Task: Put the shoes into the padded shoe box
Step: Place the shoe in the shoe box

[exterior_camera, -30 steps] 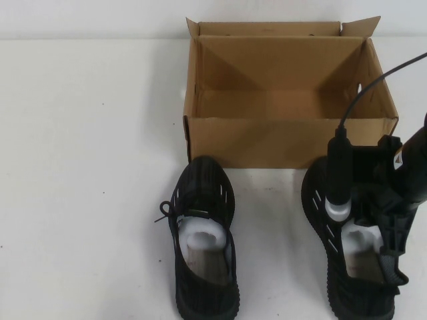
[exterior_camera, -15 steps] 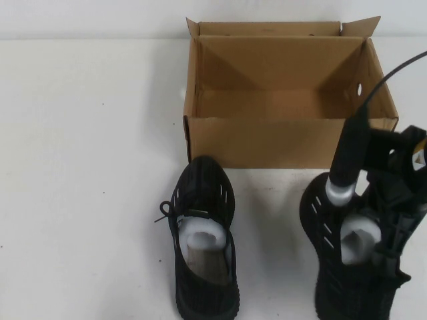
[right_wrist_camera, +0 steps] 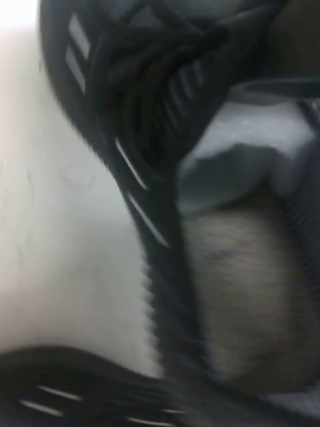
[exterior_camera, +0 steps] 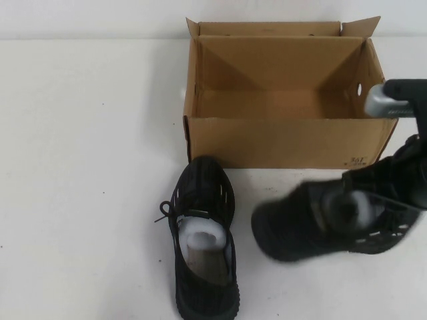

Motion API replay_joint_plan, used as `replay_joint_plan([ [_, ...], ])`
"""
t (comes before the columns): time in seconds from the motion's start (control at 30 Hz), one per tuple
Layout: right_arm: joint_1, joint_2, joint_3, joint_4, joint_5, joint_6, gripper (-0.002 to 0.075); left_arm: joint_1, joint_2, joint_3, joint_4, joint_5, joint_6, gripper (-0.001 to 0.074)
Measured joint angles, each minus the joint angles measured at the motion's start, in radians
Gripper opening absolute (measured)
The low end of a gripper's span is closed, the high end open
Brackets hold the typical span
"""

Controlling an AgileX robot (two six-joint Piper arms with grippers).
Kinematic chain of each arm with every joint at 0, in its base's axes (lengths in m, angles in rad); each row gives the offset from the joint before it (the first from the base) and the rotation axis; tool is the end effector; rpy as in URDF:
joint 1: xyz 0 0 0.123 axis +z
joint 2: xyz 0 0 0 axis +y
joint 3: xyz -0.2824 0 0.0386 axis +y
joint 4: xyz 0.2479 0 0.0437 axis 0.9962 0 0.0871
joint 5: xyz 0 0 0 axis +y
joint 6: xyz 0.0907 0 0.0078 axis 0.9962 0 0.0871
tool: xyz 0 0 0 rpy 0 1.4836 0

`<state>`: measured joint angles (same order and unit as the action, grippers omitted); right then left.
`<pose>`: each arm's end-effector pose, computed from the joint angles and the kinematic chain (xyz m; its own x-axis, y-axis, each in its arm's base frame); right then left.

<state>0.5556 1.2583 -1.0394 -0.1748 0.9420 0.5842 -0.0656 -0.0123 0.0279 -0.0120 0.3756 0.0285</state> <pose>0.2148 0.1182 0.3134 -0.8743 -0.0039 -0.4855 -0.0679 0.9911 0.1143 0.0524 -0.0038 0.1706 -0.2974 0.0369 -0.9540 0.0749 0.9971 0.0152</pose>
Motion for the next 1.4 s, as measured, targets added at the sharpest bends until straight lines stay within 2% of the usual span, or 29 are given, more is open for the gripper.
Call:
replay_joint_plan([
  [0.17,0.000,0.000,0.000,-0.051,0.000,0.126,0.0020,0.000,0.000,0.000,0.000,0.000,0.000,-0.0004],
  [0.47,0.000,0.002,-0.046,-0.090,-0.003,0.187,0.0019,0.000,0.000,0.000,0.000,0.000,0.000,-0.0004],
  [0.77,0.000,0.106,-0.346,-0.205,0.005,0.191,0.0018,0.000,0.000,0.000,0.000,0.000,0.000,-0.0004],
  [1.13,0.000,0.419,-0.779,-0.346,0.021,0.200,0.0018,0.000,0.000,0.000,0.000,0.000,0.000,-0.0004],
  [1.4,-0.026,0.634,-0.970,-0.358,0.021,0.225,0.0018,0.000,0.000,0.000,0.000,0.000,0.000,-0.0004],
])
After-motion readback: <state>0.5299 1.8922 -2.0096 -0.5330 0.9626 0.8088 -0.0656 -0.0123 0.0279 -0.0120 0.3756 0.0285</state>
